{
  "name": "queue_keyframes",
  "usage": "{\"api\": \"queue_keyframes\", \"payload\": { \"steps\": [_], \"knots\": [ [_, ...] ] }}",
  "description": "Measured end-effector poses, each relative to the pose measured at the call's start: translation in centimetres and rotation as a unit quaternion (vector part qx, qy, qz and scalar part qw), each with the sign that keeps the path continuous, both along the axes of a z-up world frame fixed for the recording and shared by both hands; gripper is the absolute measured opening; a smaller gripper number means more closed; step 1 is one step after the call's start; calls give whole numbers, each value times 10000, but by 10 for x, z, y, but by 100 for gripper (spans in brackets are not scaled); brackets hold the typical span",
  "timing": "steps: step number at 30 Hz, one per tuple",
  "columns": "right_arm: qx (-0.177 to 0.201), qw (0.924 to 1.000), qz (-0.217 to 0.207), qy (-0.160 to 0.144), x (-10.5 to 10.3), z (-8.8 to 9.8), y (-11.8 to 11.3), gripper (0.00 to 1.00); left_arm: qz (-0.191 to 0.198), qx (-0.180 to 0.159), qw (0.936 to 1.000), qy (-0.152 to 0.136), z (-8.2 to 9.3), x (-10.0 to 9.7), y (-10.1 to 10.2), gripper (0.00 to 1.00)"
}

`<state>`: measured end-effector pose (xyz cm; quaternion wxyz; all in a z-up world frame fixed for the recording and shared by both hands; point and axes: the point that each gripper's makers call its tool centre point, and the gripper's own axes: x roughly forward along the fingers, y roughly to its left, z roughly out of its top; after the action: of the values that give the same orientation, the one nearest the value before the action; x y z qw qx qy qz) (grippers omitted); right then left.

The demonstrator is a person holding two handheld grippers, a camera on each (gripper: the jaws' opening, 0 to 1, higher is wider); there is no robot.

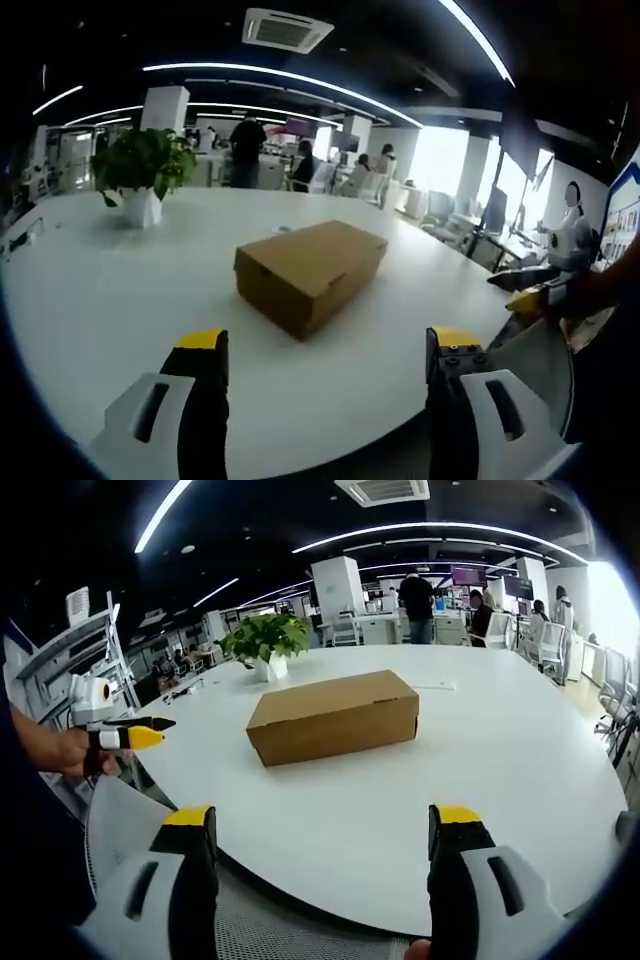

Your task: Operate the shoe box by opening the lid, removing the specified soft item, and placing it in the target area until the item is outside and the box remains undamaged.

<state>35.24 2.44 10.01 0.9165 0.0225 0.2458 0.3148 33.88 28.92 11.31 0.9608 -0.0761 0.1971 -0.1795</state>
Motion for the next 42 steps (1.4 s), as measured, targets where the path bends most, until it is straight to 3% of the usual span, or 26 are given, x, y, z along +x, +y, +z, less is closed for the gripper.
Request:
{"api": "queue_keyframes", "payload": {
  "steps": [14,21,28,42],
  "knots": [
    [103,9999,-65,88,13,4,-3,87,114,-81,9999,36,2,8,5,86],
    [-115,9999,63,16,26,4,-6,88,29,17,10000,20,7,17,2,86],
    [-499,9976,409,-261,59,7,-6,88,-144,207,9997,-63,14,41,-3,86],
    [-816,9933,683,-450,131,3,-1,88,-377,556,9976,148,-8,82,-12,86]
  ]
}}
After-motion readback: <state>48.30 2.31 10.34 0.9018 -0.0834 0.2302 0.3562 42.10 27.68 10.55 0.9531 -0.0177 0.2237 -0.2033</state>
